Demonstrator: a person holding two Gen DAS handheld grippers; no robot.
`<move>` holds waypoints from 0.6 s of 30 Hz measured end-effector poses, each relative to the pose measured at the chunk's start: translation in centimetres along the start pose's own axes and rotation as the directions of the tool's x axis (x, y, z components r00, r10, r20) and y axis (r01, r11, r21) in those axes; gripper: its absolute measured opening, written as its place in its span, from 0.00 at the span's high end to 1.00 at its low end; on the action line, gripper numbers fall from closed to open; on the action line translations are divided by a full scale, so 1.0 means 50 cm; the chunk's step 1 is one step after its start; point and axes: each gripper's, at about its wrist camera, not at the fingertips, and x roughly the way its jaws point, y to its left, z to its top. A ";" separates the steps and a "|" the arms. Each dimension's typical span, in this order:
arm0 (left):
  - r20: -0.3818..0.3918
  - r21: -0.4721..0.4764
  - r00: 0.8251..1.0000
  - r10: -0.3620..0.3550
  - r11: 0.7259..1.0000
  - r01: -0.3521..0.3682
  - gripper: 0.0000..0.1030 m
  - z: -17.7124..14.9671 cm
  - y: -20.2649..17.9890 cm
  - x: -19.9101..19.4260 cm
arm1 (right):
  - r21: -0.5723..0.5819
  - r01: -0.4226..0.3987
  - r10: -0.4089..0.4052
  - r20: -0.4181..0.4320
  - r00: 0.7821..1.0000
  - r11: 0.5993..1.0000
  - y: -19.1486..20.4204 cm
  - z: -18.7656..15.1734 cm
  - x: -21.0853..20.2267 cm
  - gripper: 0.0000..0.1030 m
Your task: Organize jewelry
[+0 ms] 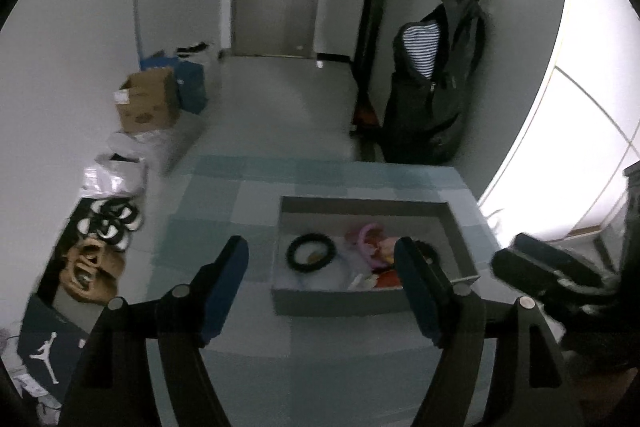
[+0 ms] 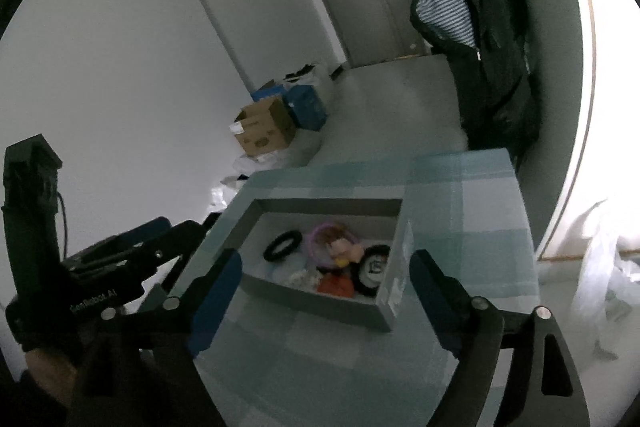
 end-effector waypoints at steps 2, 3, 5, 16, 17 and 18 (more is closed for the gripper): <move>0.002 0.005 0.999 0.044 0.999 -0.044 0.30 -0.011 -0.002 0.000 | -0.014 -0.003 0.003 0.021 1.000 1.000 0.004 -0.006 -0.014 0.11; 0.003 0.020 0.998 0.066 0.998 -0.066 0.30 -0.017 -0.005 -0.001 | -0.021 0.001 0.000 0.031 1.000 1.000 0.006 -0.009 -0.021 0.07; 0.002 0.049 0.996 0.091 0.995 -0.091 0.30 -0.026 -0.013 -0.003 | -0.029 -0.001 0.003 0.048 0.999 1.000 0.012 -0.014 -0.035 0.05; 0.036 0.059 0.995 0.095 0.994 -0.097 0.30 -0.059 -0.030 -0.045 | -0.091 0.029 -0.019 0.101 0.995 0.995 0.040 -0.043 -0.083 0.00; 0.040 0.052 0.995 0.093 0.994 -0.095 0.30 -0.060 -0.028 -0.048 | -0.098 0.033 -0.023 0.102 0.994 0.995 0.041 -0.048 -0.085 0.00; 0.043 0.046 0.995 0.094 0.994 -0.096 0.30 -0.061 -0.024 -0.049 | -0.097 0.040 -0.030 0.098 0.995 0.994 0.039 -0.052 -0.083 0.00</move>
